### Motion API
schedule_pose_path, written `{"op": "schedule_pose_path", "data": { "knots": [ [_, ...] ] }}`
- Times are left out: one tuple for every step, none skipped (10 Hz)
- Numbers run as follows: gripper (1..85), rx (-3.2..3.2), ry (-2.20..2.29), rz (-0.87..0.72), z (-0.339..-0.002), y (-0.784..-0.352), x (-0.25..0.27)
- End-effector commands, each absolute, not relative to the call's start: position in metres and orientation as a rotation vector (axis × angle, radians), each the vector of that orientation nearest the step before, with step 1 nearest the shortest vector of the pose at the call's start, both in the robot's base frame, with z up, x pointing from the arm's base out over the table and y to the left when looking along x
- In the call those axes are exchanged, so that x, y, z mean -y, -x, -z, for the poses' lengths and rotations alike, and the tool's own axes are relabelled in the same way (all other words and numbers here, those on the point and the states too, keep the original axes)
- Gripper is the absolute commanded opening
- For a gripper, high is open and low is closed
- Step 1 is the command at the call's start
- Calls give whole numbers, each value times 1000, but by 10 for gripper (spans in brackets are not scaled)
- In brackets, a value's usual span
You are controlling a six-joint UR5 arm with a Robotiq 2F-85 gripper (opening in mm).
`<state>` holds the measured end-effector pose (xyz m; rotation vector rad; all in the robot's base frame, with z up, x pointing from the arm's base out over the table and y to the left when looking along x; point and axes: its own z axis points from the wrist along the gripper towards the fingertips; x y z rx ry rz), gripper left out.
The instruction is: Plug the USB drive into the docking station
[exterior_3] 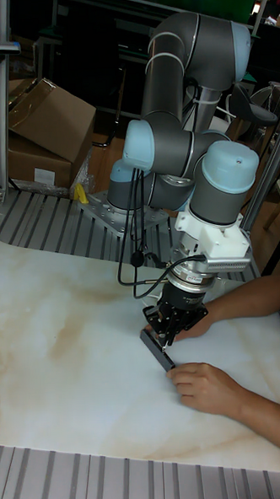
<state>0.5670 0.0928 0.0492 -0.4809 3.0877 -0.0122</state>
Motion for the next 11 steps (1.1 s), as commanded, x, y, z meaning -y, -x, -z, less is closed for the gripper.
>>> {"op": "schedule_pose_path", "data": {
  "knots": [
    [13,-3078,545,11,-50,-567,-92],
    [13,-3073,579,16,-51,-567,-91],
    [13,-3070,595,16,-50,-567,-91],
    [13,-3066,616,17,-50,-567,-91],
    [13,-3064,623,12,-50,-566,-93],
    [13,-3063,621,12,-49,-566,-95],
    [13,-3057,634,16,-49,-566,-96],
    [13,-3053,667,10,-49,-564,-97],
    [13,-3046,708,15,-49,-564,-96],
    [13,-3038,740,21,-49,-564,-95],
    [13,-3032,764,19,-50,-564,-95]
  ]
}}
